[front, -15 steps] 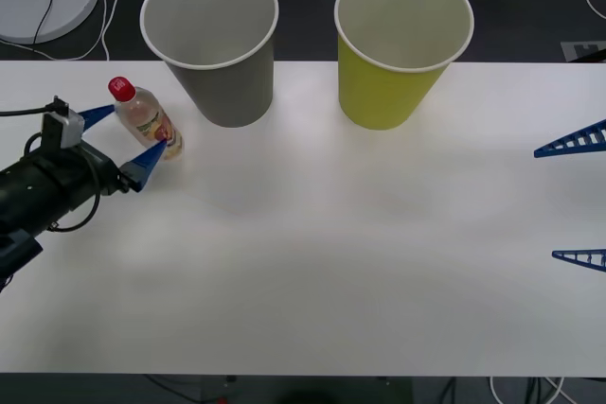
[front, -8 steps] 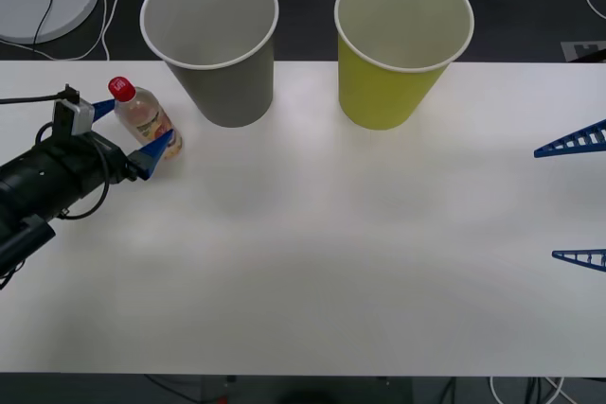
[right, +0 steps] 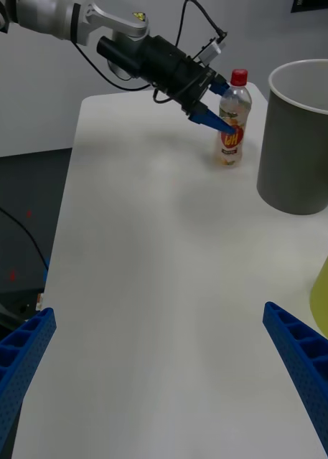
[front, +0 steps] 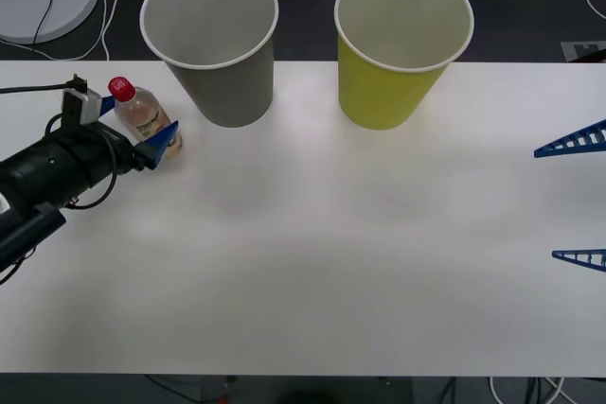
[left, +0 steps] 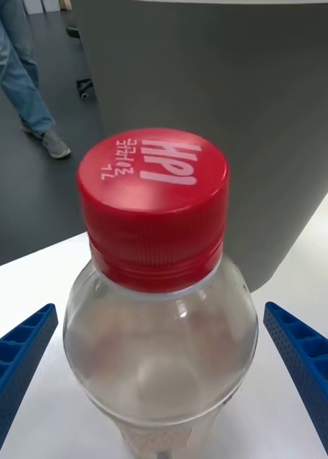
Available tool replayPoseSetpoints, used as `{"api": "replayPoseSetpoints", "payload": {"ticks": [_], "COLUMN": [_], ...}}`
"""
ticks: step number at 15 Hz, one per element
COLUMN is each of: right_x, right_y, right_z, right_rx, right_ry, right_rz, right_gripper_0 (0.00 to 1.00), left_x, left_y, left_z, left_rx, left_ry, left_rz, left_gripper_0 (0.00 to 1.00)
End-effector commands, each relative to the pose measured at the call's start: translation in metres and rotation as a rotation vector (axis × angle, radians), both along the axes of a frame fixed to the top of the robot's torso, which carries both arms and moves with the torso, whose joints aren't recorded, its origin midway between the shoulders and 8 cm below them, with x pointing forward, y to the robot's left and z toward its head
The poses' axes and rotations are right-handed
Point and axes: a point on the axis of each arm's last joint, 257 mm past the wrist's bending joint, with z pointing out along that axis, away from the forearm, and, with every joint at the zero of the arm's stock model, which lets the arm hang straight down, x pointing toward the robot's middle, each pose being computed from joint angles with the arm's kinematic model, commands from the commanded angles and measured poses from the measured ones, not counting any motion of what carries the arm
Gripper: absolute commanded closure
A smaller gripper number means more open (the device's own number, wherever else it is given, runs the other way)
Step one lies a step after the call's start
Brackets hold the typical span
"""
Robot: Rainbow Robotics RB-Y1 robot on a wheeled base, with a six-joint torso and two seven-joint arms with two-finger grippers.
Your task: Put the can into the green bin and the plastic bottle into the gray bin
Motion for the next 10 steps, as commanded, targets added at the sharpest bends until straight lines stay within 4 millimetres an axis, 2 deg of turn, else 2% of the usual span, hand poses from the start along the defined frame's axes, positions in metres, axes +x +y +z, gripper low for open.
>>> {"api": "replayPoseSetpoints", "payload": {"ticks": [1, 9, 10], "right_x": [0.0, 0.0, 0.0], "right_y": [0.0, 0.0, 0.0], "right_z": [0.0, 0.0, 0.0], "right_rx": [0.0, 0.0, 0.0], "right_ry": [0.0, 0.0, 0.0], "right_rz": [0.0, 0.0, 0.0], "right_gripper_0": [0.0, 0.0, 0.0], "left_x": [0.0075, 0.0126, 0.0126], "left_y": [-0.002, -0.0066, -0.007], "left_z": [-0.0005, 0.0014, 0.0007], "left_rx": [-0.003, -0.011, -0.006], "left_ry": [0.004, 0.002, 0.002], "left_rz": [0.006, 0.011, 0.011], "left_gripper_0": [0.0, 0.0, 0.42]}}
